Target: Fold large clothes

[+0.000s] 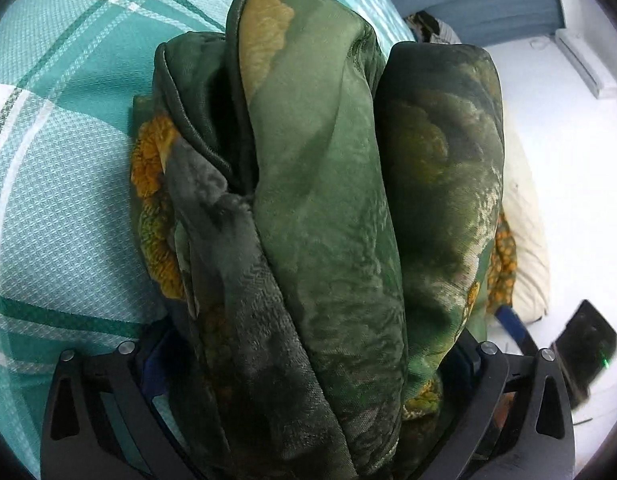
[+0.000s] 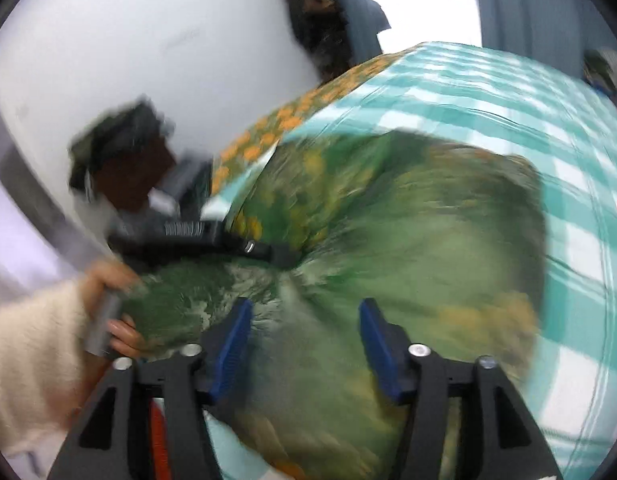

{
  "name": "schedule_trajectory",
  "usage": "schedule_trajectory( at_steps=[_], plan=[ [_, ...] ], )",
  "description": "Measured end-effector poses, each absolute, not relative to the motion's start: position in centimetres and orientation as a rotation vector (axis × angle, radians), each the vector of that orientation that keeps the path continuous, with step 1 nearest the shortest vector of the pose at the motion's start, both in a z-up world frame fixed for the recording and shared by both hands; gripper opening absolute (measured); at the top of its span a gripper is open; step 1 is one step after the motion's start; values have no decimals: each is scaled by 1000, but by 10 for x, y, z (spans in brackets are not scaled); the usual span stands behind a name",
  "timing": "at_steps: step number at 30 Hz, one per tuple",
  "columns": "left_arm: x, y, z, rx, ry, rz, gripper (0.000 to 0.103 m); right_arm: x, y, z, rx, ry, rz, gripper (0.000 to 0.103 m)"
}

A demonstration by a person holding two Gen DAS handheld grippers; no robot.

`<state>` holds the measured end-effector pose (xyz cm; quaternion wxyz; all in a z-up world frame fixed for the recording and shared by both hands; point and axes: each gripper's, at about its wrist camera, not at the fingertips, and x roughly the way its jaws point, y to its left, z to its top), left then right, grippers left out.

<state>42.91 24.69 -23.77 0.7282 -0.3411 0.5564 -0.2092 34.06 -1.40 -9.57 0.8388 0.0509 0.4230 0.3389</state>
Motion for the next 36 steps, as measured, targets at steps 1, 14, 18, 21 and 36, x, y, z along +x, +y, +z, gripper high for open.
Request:
schedule_trajectory(
  at_steps=[1,14,18,21,36],
  plan=[
    [430,247,-239,-752,1226,-464,103,342,-39,-96,155,885,678,85],
    [431,232,-232,-727,1193,-433,81,400,-99,-205,593,1145,714,77],
    [417,227,-186,-681,1102,-478,58,384,-91,-155,419,1018,758,63],
    [421,213,-149,-633,1024,-509,57,385,-100,-124,393,917,788,63],
    [632,142,-188,-612,1050,-438,70,601,-166,-153,473,925,758,63]
  ],
)
